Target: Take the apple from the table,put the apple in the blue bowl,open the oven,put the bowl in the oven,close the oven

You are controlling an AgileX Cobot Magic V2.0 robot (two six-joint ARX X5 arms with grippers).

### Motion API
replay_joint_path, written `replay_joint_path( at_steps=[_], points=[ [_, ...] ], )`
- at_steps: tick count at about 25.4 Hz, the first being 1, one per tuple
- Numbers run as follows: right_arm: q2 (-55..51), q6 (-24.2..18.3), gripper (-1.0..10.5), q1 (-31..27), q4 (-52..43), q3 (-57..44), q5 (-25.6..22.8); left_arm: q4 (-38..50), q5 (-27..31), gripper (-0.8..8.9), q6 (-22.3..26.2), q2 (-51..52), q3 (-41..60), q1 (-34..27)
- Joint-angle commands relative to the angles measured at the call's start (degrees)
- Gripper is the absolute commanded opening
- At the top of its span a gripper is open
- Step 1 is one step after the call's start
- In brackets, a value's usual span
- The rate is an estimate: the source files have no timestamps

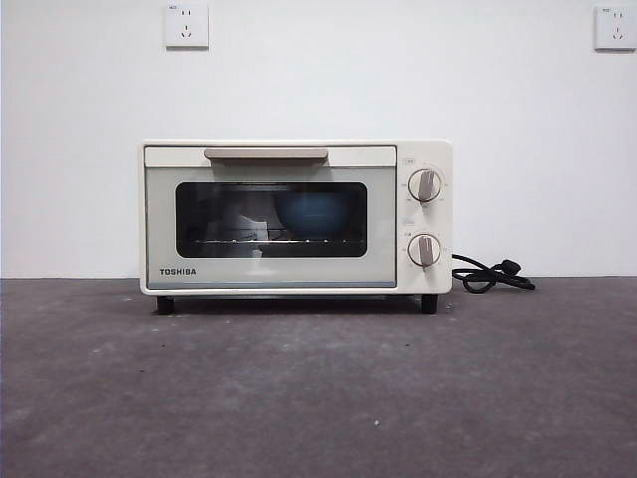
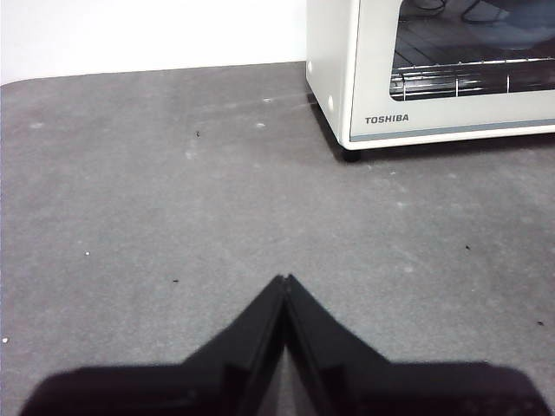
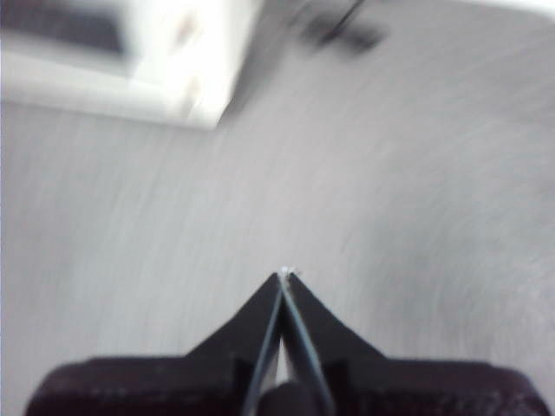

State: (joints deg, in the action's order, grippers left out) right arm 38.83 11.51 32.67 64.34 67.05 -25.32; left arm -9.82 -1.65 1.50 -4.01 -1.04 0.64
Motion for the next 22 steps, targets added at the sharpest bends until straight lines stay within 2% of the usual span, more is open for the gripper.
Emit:
replay_joint_path(
  at_steps=[1,4,7,12,22],
  points=[
    [-7.2,-0.1,0.0,-10.4,-14.8,-9.6,2.8,0.3,0.1,-0.04,0.6,-0.2,0.6,-0.1],
    [-17.7,-0.2,0.0,-21.1,-32.7,-26.5,6.0,0.3,0.0,-0.04,0.6,-0.4,0.6,-0.1],
    [-25.0,-2.4,0.0,-26.6,-40.7,-40.1,8.0,0.3,0.0,-0.04,0.6,-0.5,0.6,-0.1],
    [-29.9,-3.6,0.0,-29.9,-42.6,-50.1,10.6,0.3,0.0,-0.04,0.6,-0.5,0.6,-0.1],
    [-36.6,-7.5,0.0,-32.5,-54.4,-63.3,21.8,0.3,0.0,-0.04,0.6,-0.5,0.6,-0.1]
  ],
)
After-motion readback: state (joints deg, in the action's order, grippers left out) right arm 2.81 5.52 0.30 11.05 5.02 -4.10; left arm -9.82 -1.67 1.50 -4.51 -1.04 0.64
